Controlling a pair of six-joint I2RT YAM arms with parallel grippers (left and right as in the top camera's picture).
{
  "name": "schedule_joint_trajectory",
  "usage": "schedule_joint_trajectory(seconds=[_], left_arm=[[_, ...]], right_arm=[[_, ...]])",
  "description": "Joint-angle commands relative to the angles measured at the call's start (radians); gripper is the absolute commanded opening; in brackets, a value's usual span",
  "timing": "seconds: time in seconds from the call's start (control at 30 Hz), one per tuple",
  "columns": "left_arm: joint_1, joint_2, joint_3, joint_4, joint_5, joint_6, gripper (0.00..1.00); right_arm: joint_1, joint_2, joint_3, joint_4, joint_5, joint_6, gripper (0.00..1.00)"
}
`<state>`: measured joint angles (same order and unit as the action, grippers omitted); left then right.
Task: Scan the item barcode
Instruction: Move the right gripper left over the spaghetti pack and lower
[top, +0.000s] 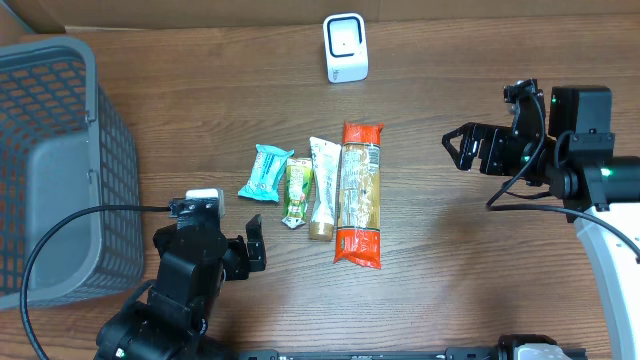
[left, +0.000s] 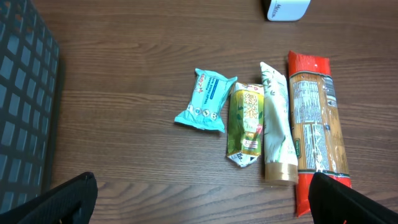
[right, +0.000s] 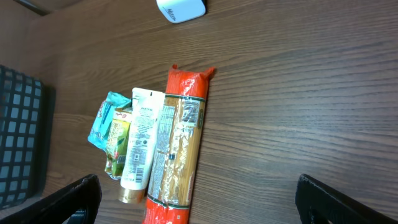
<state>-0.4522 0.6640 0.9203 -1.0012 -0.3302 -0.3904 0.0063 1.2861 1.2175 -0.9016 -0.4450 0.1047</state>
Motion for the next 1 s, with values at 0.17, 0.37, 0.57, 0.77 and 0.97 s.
schedule_joint_trajectory(seconds=[0.17, 0.37, 0.57, 0.77, 0.97], left_arm=[[-0.006, 0.002, -0.011, 0.004, -0.017, -0.014, 1.0], [-0.006, 0.002, -0.011, 0.003, -0.017, -0.014, 1.0], [-0.006, 0.002, -0.011, 0.004, -0.017, -0.014, 0.99], [-0.006, 0.002, -0.011, 0.004, -0.017, -0.014, 1.0], [-0.006, 0.002, -0.011, 0.004, -0.017, -0.014, 1.0]], right_arm=[[-0.005, 0.001, 0.03, 0.002, -0.009, 0.003, 1.0], [-0.005, 0.006, 0.024, 0.01, -0.009, 0.0, 1.0], [-0.005, 0.07, 0.013, 0.021, -0.013, 0.0, 1.0], [-0.004, 0.171, 0.013, 0.025, -0.095, 0.0, 1.0], [0.05, 0.285, 0.013, 0.042, -0.103, 0.0, 1.0]])
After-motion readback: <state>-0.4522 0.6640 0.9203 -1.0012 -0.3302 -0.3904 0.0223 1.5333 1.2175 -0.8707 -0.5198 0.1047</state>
